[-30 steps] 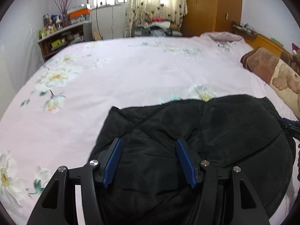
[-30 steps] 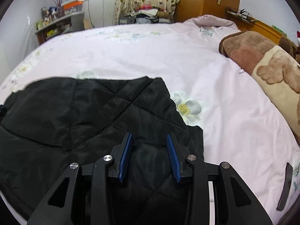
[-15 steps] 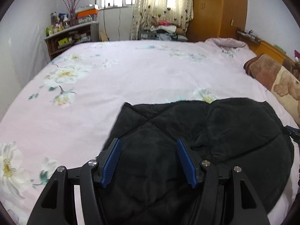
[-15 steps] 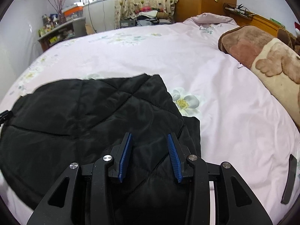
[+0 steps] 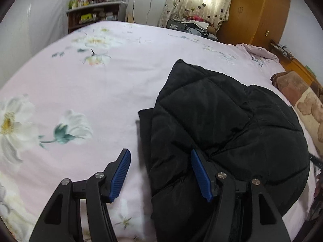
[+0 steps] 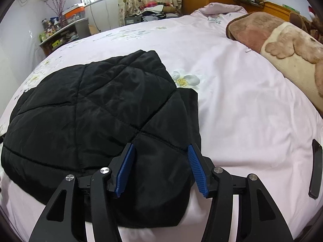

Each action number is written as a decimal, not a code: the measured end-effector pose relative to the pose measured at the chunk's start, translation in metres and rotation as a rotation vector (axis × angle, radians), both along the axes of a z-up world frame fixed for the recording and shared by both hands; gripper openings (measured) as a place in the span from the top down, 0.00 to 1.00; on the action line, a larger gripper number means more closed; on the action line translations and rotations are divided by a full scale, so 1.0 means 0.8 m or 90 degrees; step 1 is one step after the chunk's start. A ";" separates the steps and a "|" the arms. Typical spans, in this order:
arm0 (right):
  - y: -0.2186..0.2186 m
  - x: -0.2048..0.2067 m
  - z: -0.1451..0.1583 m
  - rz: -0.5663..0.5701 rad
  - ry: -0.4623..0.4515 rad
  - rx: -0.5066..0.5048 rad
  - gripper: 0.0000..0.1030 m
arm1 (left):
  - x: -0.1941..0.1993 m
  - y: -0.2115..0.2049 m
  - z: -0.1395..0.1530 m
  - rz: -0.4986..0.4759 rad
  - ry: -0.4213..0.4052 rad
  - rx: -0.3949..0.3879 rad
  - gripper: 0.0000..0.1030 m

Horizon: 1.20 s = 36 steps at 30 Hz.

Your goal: Fold large clothes

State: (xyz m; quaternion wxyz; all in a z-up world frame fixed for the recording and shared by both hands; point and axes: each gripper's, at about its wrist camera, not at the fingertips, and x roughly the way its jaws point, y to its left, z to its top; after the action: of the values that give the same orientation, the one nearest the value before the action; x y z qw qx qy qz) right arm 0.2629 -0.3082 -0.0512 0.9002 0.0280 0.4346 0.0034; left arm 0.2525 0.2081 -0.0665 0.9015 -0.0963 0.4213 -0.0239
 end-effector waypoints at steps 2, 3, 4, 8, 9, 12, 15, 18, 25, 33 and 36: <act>-0.009 0.011 -0.005 -0.006 0.014 0.020 0.42 | 0.010 -0.003 -0.004 -0.001 0.002 -0.004 0.36; -0.016 0.015 -0.008 -0.012 0.023 0.035 0.40 | 0.016 -0.003 -0.007 -0.001 0.007 -0.010 0.35; -0.022 0.019 -0.011 -0.017 0.029 0.048 0.35 | 0.016 -0.003 -0.010 -0.002 0.011 -0.015 0.35; -0.040 0.026 -0.027 -0.028 0.051 0.107 0.28 | 0.022 -0.002 -0.022 -0.001 0.028 -0.041 0.29; -0.042 0.027 -0.030 -0.027 0.054 0.116 0.28 | 0.025 -0.001 -0.025 -0.001 0.033 -0.050 0.28; -0.041 0.033 -0.035 -0.017 0.058 0.120 0.28 | 0.030 -0.003 -0.030 -0.007 0.040 -0.053 0.26; -0.045 0.040 -0.038 -0.016 0.064 0.135 0.28 | 0.036 -0.005 -0.031 -0.010 0.046 -0.061 0.24; -0.050 0.044 -0.042 -0.014 0.072 0.150 0.28 | 0.038 -0.001 -0.035 -0.012 0.052 -0.084 0.24; -0.064 0.027 -0.056 -0.025 0.092 0.223 0.28 | -0.004 0.011 -0.056 -0.016 0.055 -0.160 0.24; -0.063 0.047 -0.062 -0.004 0.095 0.223 0.28 | 0.028 0.002 -0.058 -0.035 0.060 -0.149 0.21; -0.060 0.062 -0.067 -0.002 0.100 0.239 0.28 | 0.036 0.001 -0.060 -0.043 0.061 -0.154 0.19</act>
State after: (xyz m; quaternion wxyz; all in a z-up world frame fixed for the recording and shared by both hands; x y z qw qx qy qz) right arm 0.3128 -0.3564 -0.1051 0.8422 0.1965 0.4955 0.0808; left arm 0.2814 0.2092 -0.1147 0.8606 -0.1911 0.4613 -0.1004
